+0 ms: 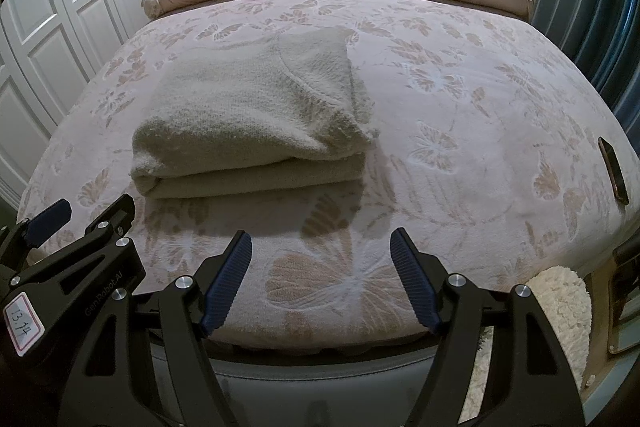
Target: Fold small clothes
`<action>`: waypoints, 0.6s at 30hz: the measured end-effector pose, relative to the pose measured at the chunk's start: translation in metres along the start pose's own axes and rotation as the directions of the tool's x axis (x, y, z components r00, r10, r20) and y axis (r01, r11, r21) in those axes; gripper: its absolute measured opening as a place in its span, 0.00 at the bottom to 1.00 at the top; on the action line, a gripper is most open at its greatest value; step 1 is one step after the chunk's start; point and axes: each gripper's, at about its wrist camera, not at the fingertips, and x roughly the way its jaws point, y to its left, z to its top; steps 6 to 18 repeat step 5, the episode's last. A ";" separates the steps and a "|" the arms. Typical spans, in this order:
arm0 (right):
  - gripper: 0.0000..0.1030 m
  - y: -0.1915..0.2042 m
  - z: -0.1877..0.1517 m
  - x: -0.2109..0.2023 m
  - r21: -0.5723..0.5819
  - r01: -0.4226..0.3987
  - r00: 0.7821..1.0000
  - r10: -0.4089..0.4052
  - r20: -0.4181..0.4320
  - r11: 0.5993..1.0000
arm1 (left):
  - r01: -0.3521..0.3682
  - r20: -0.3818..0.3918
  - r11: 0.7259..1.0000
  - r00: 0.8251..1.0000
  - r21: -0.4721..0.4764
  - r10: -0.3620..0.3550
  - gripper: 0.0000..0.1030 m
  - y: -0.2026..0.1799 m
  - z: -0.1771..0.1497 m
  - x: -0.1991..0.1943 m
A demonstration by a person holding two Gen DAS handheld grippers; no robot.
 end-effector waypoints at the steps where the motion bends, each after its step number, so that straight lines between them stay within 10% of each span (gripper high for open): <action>1: 0.67 0.000 0.000 0.000 0.000 0.001 1.000 -0.001 0.000 1.000 | 0.003 -0.004 1.000 1.000 -0.003 -0.003 0.63 0.000 0.000 0.001; 18: 0.67 -0.001 0.001 0.003 -0.013 0.007 1.000 -0.007 -0.005 1.000 | -0.005 -0.019 1.000 1.000 -0.009 0.005 0.63 0.000 -0.002 0.004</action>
